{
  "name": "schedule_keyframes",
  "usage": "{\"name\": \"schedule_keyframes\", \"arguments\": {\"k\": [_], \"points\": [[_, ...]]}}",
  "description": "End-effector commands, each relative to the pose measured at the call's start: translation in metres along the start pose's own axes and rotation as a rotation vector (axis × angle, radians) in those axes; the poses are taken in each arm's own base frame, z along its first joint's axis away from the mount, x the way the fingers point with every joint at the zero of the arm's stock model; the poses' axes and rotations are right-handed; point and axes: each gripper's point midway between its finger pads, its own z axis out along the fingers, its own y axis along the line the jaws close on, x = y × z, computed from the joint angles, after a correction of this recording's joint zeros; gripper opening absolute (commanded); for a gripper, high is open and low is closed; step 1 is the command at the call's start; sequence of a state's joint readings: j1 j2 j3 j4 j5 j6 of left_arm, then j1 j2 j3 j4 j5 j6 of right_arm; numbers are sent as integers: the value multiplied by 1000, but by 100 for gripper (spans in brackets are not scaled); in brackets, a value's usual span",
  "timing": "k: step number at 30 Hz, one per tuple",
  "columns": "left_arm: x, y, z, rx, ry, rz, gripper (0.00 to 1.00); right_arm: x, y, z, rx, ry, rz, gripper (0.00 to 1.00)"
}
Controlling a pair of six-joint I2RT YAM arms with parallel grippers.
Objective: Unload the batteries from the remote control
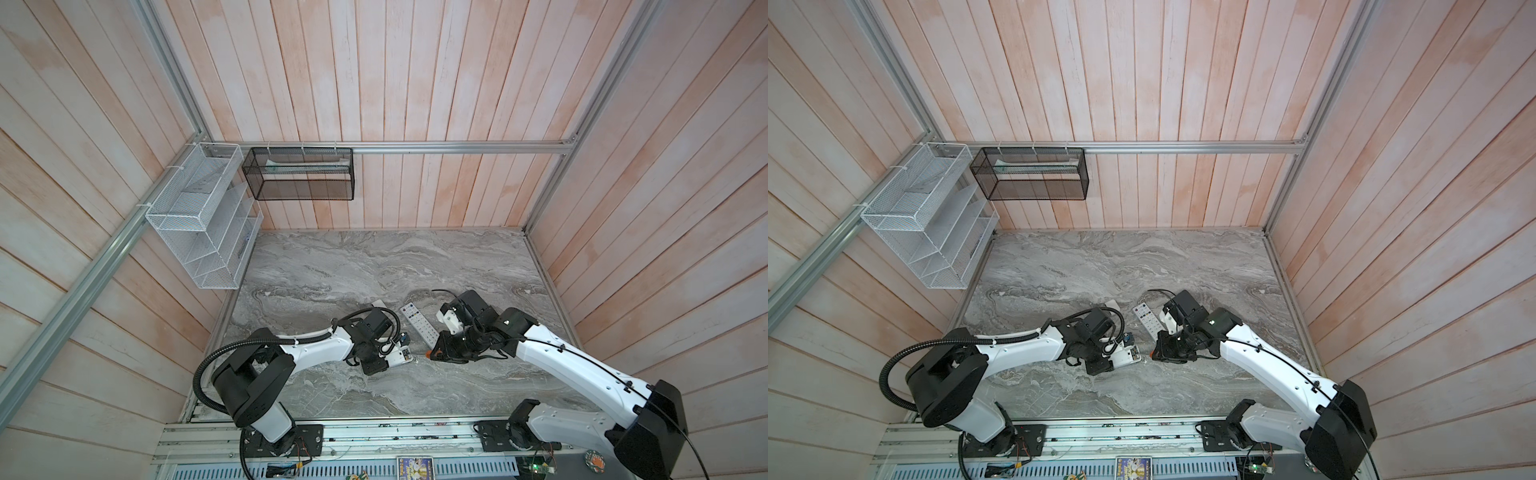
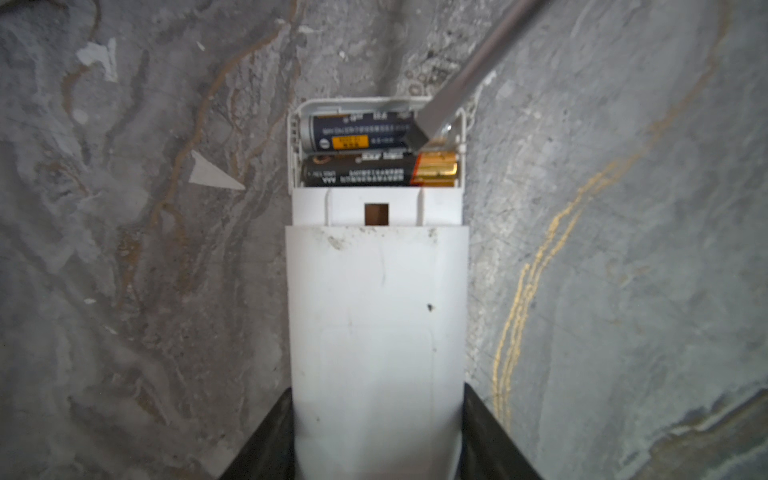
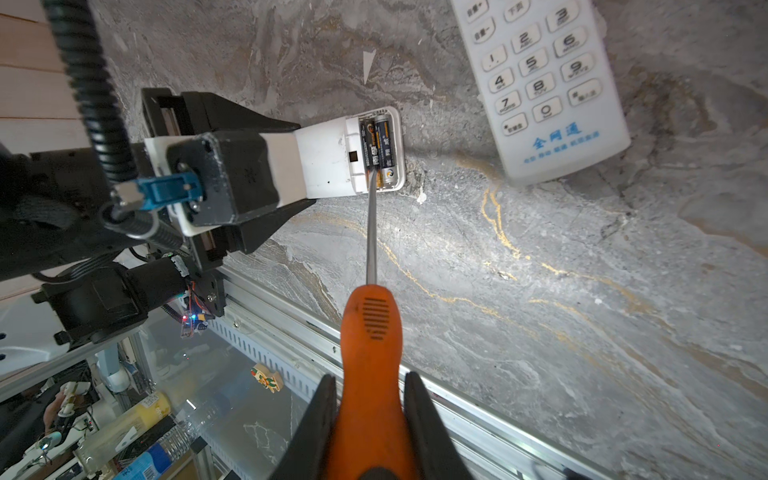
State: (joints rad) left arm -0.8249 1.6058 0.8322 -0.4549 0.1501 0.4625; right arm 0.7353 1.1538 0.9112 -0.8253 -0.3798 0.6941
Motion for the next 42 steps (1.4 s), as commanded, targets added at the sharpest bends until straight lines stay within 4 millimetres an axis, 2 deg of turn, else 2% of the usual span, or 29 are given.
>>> {"name": "schedule_keyframes", "arguments": {"k": [1, 9, 20, 42], "points": [[10, -1, 5, -7, 43, -4, 51, 13, -3, -2, -1, 20, 17, 4], [10, -2, 5, -4, 44, -4, 51, 22, -11, 2, -10, 23, 34, 4], [11, -4, 5, -1, 47, 1, 50, 13, -5, 0, -20, -7, 25, 3], [12, -7, 7, 14, 50, 4, 50, -5, -8, 1, -12, -50, 21, 3]]}}
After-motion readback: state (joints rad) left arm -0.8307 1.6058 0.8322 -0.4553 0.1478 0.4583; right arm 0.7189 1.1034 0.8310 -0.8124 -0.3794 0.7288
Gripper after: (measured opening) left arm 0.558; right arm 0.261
